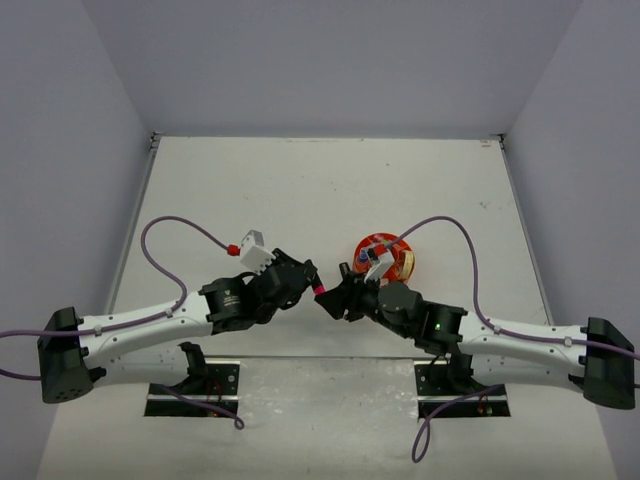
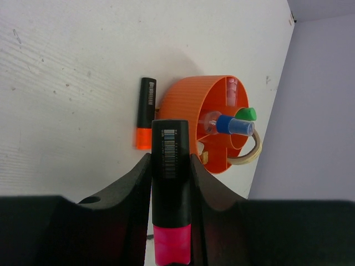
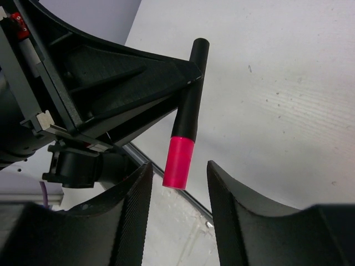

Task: Sort the stationery into containers
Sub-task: Place the pen in the storage box.

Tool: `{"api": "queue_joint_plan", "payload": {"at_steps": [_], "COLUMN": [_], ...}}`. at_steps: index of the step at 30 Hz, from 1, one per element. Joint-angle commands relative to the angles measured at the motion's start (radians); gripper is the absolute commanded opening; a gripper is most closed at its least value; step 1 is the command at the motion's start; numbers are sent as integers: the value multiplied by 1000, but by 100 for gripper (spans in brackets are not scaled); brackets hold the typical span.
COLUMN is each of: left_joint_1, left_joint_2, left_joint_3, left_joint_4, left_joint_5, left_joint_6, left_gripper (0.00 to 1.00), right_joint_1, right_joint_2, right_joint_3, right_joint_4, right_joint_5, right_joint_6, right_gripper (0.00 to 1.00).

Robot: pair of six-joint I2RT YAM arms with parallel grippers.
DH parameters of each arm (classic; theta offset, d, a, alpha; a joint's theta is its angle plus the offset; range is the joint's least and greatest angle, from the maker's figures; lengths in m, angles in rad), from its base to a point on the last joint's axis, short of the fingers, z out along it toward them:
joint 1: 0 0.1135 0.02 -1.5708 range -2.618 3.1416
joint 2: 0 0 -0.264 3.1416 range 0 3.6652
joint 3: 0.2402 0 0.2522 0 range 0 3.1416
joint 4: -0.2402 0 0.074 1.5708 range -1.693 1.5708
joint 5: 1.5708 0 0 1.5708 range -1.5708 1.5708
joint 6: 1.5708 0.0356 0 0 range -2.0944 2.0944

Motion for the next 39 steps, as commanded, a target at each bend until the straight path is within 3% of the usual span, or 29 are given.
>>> {"api": "queue_joint_plan", "payload": {"at_steps": [1,4,8,13,14,16,17,19,20,24,28,35,39], "left_joint_1": [-6,-6,-6,-6,-7,-6,-6,-6,-6,-6,-6,-5,-6], "left_joint_2": [-15,-27,-34,-55,-68,-91,-101,-128,-128,-177,-232,-232,-225], "left_joint_3": [13,11,9,-8,-14,-27,-25,-6,9,79,65,62,51], "left_joint_4": [34,35,37,72,109,146,142,62,59,-185,-178,-152,-131], "left_joint_5": [-38,-44,-33,-28,-29,-40,-46,-97,-98,-225,-220,-134,-80], "left_joint_6": [-43,-42,-36,-1,48,130,149,201,211,270,399,562,641], "left_gripper": [0,0,0,2,14,77,98,100,100,100,100,100,100], "right_joint_1": [12,14,15,13,11,3,-10,-70,-94,-245,-265,-296,-418], "right_joint_2": [22,47,47,28,17,0,-5,-11,-11,-33,23,201,287], "right_joint_3": [48,63,76,107,130,194,227,347,375,514,687,858,928], "right_joint_4": [40,25,16,-36,-72,-149,-290,-528,-542,-916,-1233,-1425,-1486], "right_joint_5": [96,108,138,180,186,183,167,88,68,-105,-98,-134,-154], "right_joint_6": [54,64,49,-4,-38,-83,-135,-210,-213,-351,-451,-585,-652], "right_gripper": [42,32,6,0,0,0,0,0,0,0,0,0,0]}}
